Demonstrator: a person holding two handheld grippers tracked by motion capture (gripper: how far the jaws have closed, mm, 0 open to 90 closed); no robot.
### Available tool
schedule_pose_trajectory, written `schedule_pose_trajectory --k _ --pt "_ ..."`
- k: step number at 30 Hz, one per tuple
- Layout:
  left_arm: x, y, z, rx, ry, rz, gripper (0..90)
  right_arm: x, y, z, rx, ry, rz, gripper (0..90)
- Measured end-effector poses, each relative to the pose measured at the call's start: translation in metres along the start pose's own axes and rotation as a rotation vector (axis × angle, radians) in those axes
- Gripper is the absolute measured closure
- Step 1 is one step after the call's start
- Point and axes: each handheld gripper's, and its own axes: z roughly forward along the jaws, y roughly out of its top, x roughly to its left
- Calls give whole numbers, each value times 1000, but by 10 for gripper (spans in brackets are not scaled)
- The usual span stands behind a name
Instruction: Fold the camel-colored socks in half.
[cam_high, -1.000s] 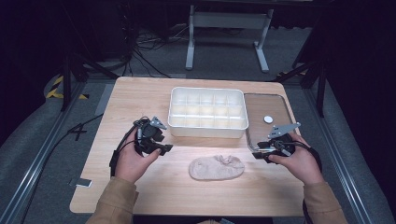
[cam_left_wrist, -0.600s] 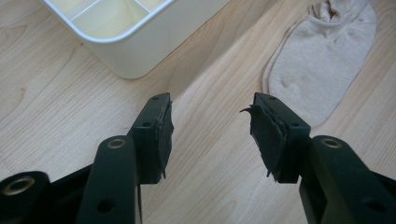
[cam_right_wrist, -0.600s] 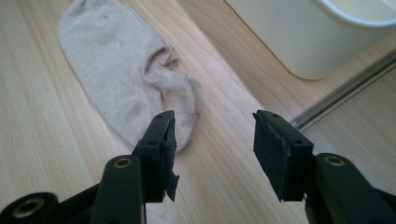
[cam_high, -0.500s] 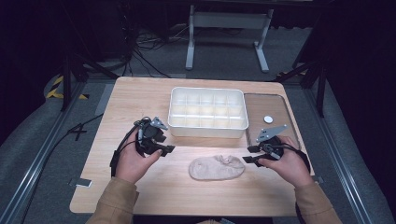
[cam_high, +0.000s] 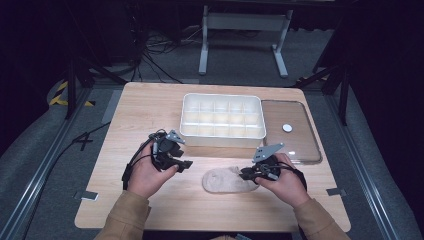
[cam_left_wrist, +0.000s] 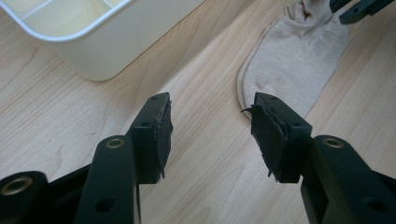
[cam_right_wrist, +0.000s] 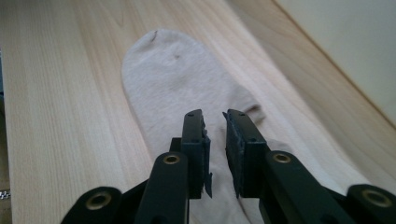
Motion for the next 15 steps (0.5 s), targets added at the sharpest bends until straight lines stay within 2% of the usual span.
schedule_pose_trajectory --k 2,8,11,14,15 --pt "-1 1 1 -1 -1 13 488 3 1 6 7 8 -6 782" --pt "-3 1 3 6 -11 15 486 13 3 20 20 26 -40 816" --pt "-4 2 5 15 -29 11 485 14 2 24 27 11 -34 840" --pt "-5 3 10 26 -38 20 482 13 1 28 24 -24 -27 871" --pt "-6 3 11 29 -40 22 482 13 1 29 23 -20 -18 878"
